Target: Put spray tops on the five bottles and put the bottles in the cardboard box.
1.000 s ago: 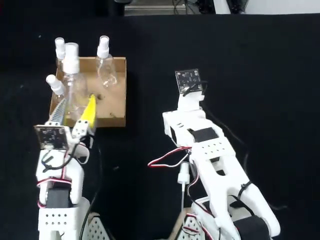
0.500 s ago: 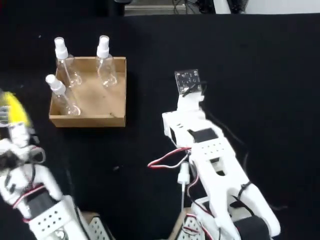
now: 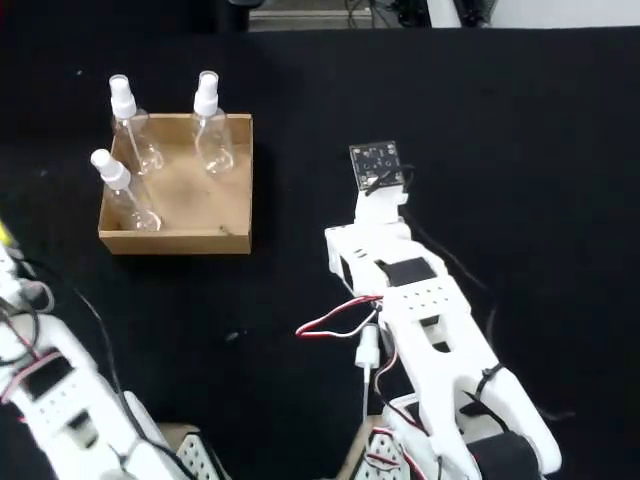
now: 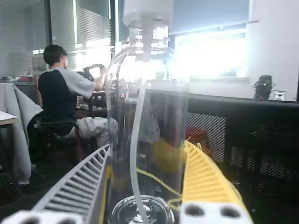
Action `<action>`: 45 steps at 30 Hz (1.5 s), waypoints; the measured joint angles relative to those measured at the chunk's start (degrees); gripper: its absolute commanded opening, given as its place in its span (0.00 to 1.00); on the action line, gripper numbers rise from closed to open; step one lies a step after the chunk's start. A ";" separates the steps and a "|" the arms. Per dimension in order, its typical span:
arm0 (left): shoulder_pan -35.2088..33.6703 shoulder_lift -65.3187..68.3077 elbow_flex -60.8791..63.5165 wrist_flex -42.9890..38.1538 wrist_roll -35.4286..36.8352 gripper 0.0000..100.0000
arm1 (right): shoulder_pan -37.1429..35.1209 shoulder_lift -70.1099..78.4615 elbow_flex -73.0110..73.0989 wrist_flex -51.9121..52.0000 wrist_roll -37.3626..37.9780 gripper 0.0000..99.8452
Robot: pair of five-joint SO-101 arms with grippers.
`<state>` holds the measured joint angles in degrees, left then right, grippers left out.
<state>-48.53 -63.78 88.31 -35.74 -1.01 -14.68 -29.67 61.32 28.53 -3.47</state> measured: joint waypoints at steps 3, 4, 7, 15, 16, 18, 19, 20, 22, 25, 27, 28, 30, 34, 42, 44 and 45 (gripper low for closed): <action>-3.52 13.54 -4.22 -7.82 0.00 0.03 | 0.00 0.00 0.00 0.00 0.00 0.01; -4.57 18.29 -4.92 -10.99 0.00 0.03 | 0.00 0.00 0.00 0.00 0.00 0.01; -6.33 31.56 -5.19 -21.98 0.00 0.03 | 0.00 0.00 0.00 0.00 0.00 0.01; -6.42 61.71 -5.45 -49.58 0.00 0.03 | 0.00 0.00 0.00 0.00 0.00 0.01; -6.42 64.97 -5.80 -52.92 0.00 0.03 | 0.00 0.00 0.00 0.00 0.00 0.01; -6.42 71.03 -7.38 -58.73 0.00 0.03 | 0.00 0.00 0.00 0.00 0.00 0.01; -6.42 74.02 -8.44 -60.13 0.00 0.03 | 0.00 0.00 0.00 0.00 0.00 0.01; -6.42 76.84 -10.02 -60.84 0.00 0.03 | 0.00 0.00 0.00 0.00 0.00 0.01; -7.21 82.20 -13.36 -61.54 0.00 0.03 | 0.00 0.00 0.00 0.00 0.00 0.01; -9.58 88.44 -18.99 -61.63 0.00 0.03 | 0.00 0.00 0.00 0.00 0.00 0.01; -10.55 91.78 -22.59 -61.63 0.00 0.03 | 0.00 0.00 0.00 0.00 0.00 0.01; -10.90 93.27 -24.09 -61.63 0.00 0.03 | 0.00 0.00 0.00 0.00 0.00 0.01; -11.60 96.00 -26.37 -61.63 0.00 0.03 | 0.00 0.00 0.00 0.00 0.00 0.01; -11.96 100.48 -29.71 -61.63 0.00 0.03 | 0.00 0.00 0.00 0.00 0.00 0.01; -14.07 108.66 -38.68 -61.63 0.00 0.03 | 0.00 0.00 0.00 0.00 0.00 0.01; -14.07 110.07 -39.21 -61.63 0.00 0.03 | 0.00 0.00 0.00 0.00 0.00 0.01; -14.07 110.59 -39.38 -61.63 0.00 0.03 | 0.00 0.00 0.00 0.00 0.00 0.01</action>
<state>-62.59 46.81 48.92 -97.36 -1.01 -14.68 -29.67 61.32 28.53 -3.47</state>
